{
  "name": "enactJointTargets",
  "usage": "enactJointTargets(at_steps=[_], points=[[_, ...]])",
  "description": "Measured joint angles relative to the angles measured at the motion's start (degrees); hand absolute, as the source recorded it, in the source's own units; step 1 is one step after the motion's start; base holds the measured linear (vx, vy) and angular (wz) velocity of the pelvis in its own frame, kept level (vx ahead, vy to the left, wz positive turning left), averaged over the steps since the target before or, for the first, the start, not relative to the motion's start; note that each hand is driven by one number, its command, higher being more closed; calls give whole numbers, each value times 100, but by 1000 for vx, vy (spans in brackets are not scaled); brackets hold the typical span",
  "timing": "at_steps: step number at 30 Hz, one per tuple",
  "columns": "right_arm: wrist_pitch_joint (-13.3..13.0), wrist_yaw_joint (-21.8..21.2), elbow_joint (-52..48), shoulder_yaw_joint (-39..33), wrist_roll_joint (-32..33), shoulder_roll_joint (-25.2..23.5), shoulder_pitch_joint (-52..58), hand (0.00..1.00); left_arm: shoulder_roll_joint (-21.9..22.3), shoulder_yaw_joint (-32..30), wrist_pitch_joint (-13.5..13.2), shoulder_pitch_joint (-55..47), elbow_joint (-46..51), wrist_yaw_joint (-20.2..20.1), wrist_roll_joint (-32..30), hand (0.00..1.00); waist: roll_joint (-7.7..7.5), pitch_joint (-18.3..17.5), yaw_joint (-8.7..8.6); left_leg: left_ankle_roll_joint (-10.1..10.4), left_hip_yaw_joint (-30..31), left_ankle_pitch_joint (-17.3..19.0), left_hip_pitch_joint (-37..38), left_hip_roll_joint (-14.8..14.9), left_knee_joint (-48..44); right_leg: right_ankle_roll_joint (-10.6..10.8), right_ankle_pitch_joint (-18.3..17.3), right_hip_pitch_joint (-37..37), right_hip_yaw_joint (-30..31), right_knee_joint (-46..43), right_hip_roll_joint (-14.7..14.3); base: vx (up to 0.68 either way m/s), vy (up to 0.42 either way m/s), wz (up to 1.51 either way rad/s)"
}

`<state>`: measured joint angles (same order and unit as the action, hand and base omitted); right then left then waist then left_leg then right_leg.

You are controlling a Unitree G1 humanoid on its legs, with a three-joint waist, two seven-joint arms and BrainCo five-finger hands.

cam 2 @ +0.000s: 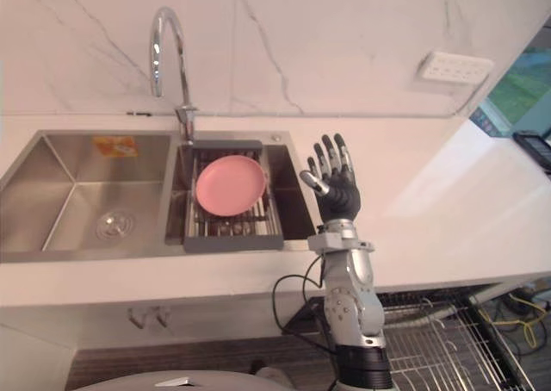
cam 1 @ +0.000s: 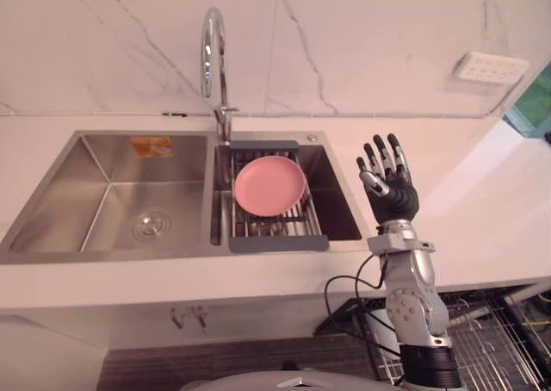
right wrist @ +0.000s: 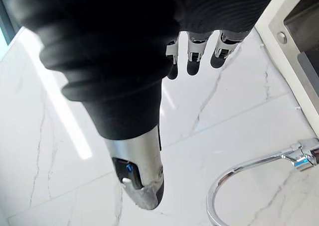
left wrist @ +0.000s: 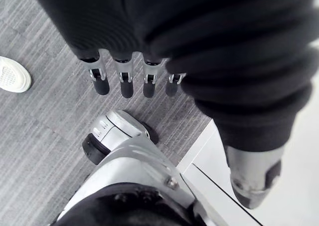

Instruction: Walk over to the sink, pick up the cup, carry it to the dishwasher, place the cup inside the dishwasher, then close the dishwasher door

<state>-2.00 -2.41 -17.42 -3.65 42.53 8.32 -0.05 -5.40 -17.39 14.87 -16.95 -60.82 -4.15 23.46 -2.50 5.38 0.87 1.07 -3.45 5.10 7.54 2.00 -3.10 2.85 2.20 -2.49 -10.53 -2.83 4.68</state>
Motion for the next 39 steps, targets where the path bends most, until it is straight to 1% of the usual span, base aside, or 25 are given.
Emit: enactJointTargets(at_steps=[3, 4, 5, 7, 9, 10, 11, 12, 14, 15, 16, 17, 18, 19, 20, 22, 24, 25, 26, 27, 28, 30, 31, 36, 39], points=[[1, -4, 0, 91, -9, -95, 24, 0, 97, -163, -40, -6, 132, 0, -53, 0, 42, 31, 44, 5, -381, 135, -208, 104, -409, 24, -34, -63, -167, -20, 40, -28, 11, 35], [45, 0, 0, 189, -17, -94, 27, 0, 108, -157, -80, 21, 167, -3, -198, 0, 52, 36, 97, 5, -421, 136, -277, 121, -444, -9, -83, -77, -284, -6, 70, -30, 15, 44], [104, 27, 1, 201, -24, -88, 27, 0, 107, -155, -96, 47, 166, -5, -271, 0, 61, 46, 138, 7, -426, 134, -301, 133, -454, 7, -95, -104, -338, 15, 82, -25, 5, 39], [131, 161, 10, 200, -124, -63, 26, 0, 90, -112, -97, 53, 165, -31, -364, 0, 65, 45, 136, 32, -444, 106, -298, 149, -415, 9, -95, -181, -476, 108, 106, -14, -12, 39], [203, 210, 45, 47, -587, 3, 29, 0, 64, -48, -105, 48, 167, -132, -476, 0, 126, 77, 109, 77, -526, 19, -255, 169, -277, 60, -41, -272, -585, 296, 106, -2, -22, 27], [231, 255, 46, -52, -1093, 142, 29, 0, 66, -47, -116, 48, 175, -170, -522, 0, 66, 32, 111, 108, -619, -26, -185, 175, -192, 96, 61, -279, -565, 406, 94, 38, -12, -11], [236, 250, 46, -200, -1528, 288, 21, 0, 68, -45, -113, 45, 180, -208, -522, 0, 99, 43, 119, 126, -708, -59, -160, 172, -133, 84, 148, -255, -474, 499, 72, 32, 2, -27], [237, 243, 51, -262, -1713, 363, 16, 0, 71, -43, -110, 41, 180, -223, -520, 0, 113, 41, 123, 128, -766, -65, -145, 172, -99, 63, 202, -242, -414, 548, 59, 36, 9, -49], [258, 120, 154, -495, -2370, 725, -45, 0, 92, 22, -104, 43, 180, -247, -522, 0, 192, 23, 72, 128, -960, -69, -135, 161, -39, 59, 384, -209, -213, 752, 18, 17, 4, -54], [263, 82, 215, -523, -2525, 816, -68, 0, 91, 68, -106, 41, 172, -252, -548, 0, 213, 9, 41, 128, -974, -69, -138, 156, -23, 60, 387, -181, -190, 753, 17, 3, 4, -34], [308, -10, 359, -614, -2853, 1035, -104, 0, 67, 152, -108, 46, 175, -248, -575, 0, 234, -5, -27, 128, -1001, -70, -135, 151, 14, 60, 389, -150, -155, 770, 9, -7, 2, -14], [338, -30, 511, -608, -3191, 1245, -161, 0, 22, 183, -107, 51, 181, -244, -575, 0, 238, -7, -85, 129, -1011, -70, -133, 154, 21, 62, 388, -142, -145, 784, 0, -5, -1, -10], [365, -44, 564, -608, -3383, 1321, -198, 0, 0, 191, -100, 60, 181, -236, -571, 0, 237, -6, -99, 129, -1012, -70, -132, 157, 23, 62, 387, -140, -144, 784, -3, -7, -8, -4], [371, -89, 686, -603, -3792, 1443, -320, 0, -19, 242, -82, 77, 183, -219, -572, 0, 232, -4, -112, 129, -1015, -70, -131, 164, 26, 63, 387, -126, -143, 785, -9, 0, 0, 0], [372, -117, 750, -598, -3956, 1508, -390, 0, -31, 261, -61, 88, 183, -209, -574, 0, 227, -6, -109, 129, -1015, -70, -133, 164, 26, 63, 386, -111, -144, 786, -10, 0, 0, 0], [347, -318, 930, -556, -4655, 1748, -718, 0, -44, 287, 5, 102, 239, -210, -708, 0, 210, -3, -90, 125, -1012, -74, -138, 161, 29, 63, 387, -102, -149, 786, -8, 0, 0, 0], [335, -510, 1152, -492, -5054, 1897, -994, 0, -64, 299, 39, 103, 295, -226, -799, 0, 180, -19, -80, 119, -994, -84, -141, 157, 35, 63, 387, -103, -170, 787, -4, -22, -4, 5], [333, -600, 1300, -342, -5277, 2038, -1165, 0, -85, 317, 75, 105, 299, -238, -800, 0, 155, -33, -81, 115, -971, -95, -143, 154, 45, 64, 386, -106, -195, 787, -2, -21, -7, 9], [314, -671, 1367, -281, -5372, 2093, -1232, 0, -102, 335, 100, 106, 302, -241, -799, 0, 139, -43, -82, 116, -957, -104, -145, 152, 56, 64, 386, -106, -213, 787, 0, -17, -9, 12], [287, -782, 1457, -155, -5571, 2184, -1327, 0, -140, 380, 202, 104, 343, -252, -800, 0, 106, -64, -80, 114, -926, -132, -146, 147, 90, 64, 386, -108, -257, 787, 2, -15, -13, 14], [199, -911, 1514, -68, -5740, 2204, -1415, 0, -153, 397, 291, 106, 364, -267, -805, 0, 79, -78, -79, 116, -906, -169, -142, 144, 142, 64, 386, -103, -292, 787, 2, -15, -13, 13], [46, -987, 1646, 48, -5960, 2210, -1528, 0, -185, 400, 321, 104, 383, -307, -808, 0, 57, -89, -61, 120, -897, -194, -141, 143, 172, 64, 386, -96, -309, 787, 4, -18, -9, 7], [-69, -1044, 1743, 221, -6212, 2214, -1625, 0, -187, 402, 340, 103, 388, -332, -817, 0, 49, -94, -52, 117, -881, -222, -140, 141, 200, 64, 384, -96, -350, 787, 9, -22, -7, 8], [-345, -1222, 2024, 768, -6680, 2222, -1726, 0, -204, 418, 368, 102, 404, -367, -899, 0, 34, -115, -40, 120, -716, -281, -147, 138, 242, 73, 343, -162, -597, 787, 27, -20, -12, 18], [-477, -1271, 2289, 1049, -6900, 2221, -1794, 0, -221, 482, 406, 94, 415, -374, -907, 0, 33, -130, 23, 124, -635, -308, -169, 134, 252, 101, 316, -166, -659, 787, 31, -18, -11, 12]])
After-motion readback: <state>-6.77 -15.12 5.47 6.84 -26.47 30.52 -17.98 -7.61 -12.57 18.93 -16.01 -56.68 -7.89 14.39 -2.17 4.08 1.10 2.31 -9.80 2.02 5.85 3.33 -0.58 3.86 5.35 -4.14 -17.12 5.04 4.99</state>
